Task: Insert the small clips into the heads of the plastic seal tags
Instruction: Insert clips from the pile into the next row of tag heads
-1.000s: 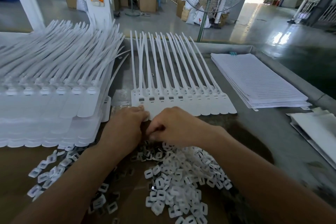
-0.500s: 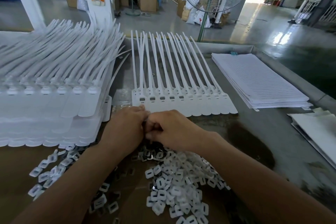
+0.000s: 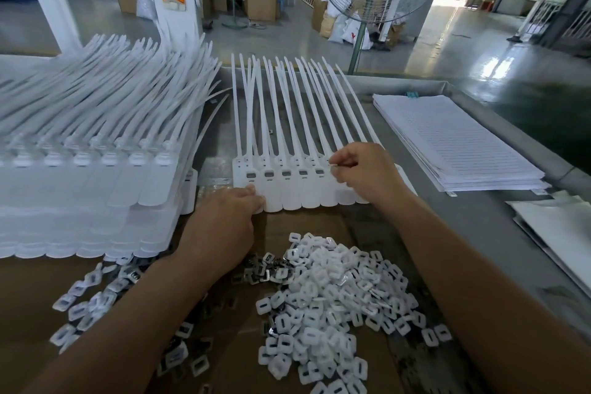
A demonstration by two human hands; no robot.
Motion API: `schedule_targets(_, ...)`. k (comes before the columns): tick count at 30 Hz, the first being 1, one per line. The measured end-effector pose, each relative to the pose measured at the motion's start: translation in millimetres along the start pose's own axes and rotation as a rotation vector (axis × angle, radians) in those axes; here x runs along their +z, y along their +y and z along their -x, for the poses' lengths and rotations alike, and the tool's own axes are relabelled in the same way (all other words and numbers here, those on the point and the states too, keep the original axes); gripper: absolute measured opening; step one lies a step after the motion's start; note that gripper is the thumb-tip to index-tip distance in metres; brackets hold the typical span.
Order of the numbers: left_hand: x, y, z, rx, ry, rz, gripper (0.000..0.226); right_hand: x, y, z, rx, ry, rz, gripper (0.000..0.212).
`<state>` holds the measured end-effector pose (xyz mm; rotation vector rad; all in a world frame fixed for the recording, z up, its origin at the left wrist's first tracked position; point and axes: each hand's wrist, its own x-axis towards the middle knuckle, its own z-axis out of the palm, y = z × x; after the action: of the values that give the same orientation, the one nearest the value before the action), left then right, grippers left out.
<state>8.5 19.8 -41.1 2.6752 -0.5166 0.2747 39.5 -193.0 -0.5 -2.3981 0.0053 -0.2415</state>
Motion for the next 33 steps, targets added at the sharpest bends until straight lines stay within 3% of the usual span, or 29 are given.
schedule_targets(5,1,-1,-1,0.004,-0.009,0.008,0.047,2,14,-16,0.045,0.069,0.049,0.012)
schedule_targets(15,-1,0,-1,0.003,-0.011,0.003,0.048,8,18,-24,0.135,-0.061,0.09,0.018)
schedule_targets(24,-2,0,0,0.007,-0.022,0.001,0.048,17,22,-22,0.115,0.045,0.123,0.01)
schedule_targets(33,0,-1,-1,0.015,-0.014,0.006,0.047,12,22,-21,0.105,0.025,0.11,0.001)
